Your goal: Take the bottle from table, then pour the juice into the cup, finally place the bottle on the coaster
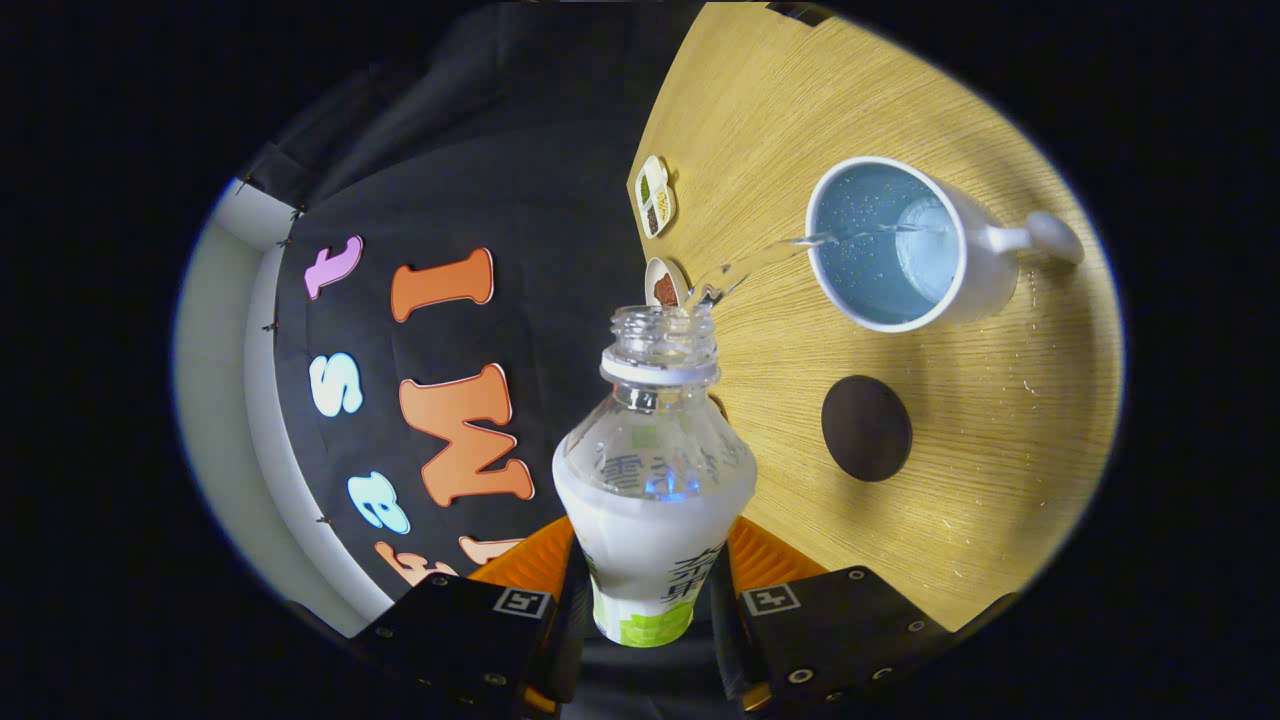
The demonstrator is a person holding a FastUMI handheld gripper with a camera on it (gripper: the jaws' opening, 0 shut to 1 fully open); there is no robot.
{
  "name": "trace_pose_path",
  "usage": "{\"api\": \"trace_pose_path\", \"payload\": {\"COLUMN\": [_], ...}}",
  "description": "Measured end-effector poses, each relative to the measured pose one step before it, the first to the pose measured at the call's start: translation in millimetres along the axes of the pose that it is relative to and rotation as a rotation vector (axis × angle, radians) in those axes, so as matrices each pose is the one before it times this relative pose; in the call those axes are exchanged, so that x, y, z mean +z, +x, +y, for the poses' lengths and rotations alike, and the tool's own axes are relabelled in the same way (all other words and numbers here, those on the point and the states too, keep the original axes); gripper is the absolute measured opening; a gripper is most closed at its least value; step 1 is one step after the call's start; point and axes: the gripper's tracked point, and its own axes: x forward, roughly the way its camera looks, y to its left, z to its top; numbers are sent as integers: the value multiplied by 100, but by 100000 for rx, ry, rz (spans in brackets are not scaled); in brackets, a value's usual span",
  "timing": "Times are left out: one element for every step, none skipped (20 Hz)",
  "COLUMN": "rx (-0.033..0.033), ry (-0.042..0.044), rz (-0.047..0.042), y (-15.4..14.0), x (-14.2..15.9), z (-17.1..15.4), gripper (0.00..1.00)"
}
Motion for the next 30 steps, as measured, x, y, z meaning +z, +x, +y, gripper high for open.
{"api": "trace_pose_path", "payload": {"rx": [216,69,-181,-347,-163,-15,-152,-4,136,217,-29,-49,-60,-94,4,208,61,127,19,8,-145,-271,233,207,125,6,-42,-212,91,-244], "ry": [665,497,640,914,826,539,599,761,999,852,543,189,256,600,720,696,1095,1081,740,361,323,553,670,756,612,173,183,537,214,173], "rz": [13,-112,-80,99,10,247,260,404,277,129,158,142,150,168,142,207,90,-159,-11,-101,-53,199,147,190,-9,-35,-16,-274,-150,-24], "y": [-161,-41,40,27,-67,-149,67,109,-167,-15,-63,59,-52,53,-16,15,-184,-29,33,41,-72,117,-13,63,-130,-25,40,-51,122,45], "x": [69,61,-113,-27,-42,-37,-105,-224,-52,18,-150,-54,-113,-31,-77,92,-10,61,41,7,-101,-69,-13,-48,0,31,20,92,1,47], "z": [143,3,-65,-155,-10,10,-90,29,56,126,-16,58,-46,-6,158,44,32,128,-9,-9,-59,2,183,65,161,-58,44,-60,201,-77], "gripper": [55,55,55,55,55,55,55,55,55,55,55,55,55,55,55,55,55,55,55,55,55,55,55,55,55,55,55,55,55,55]}}
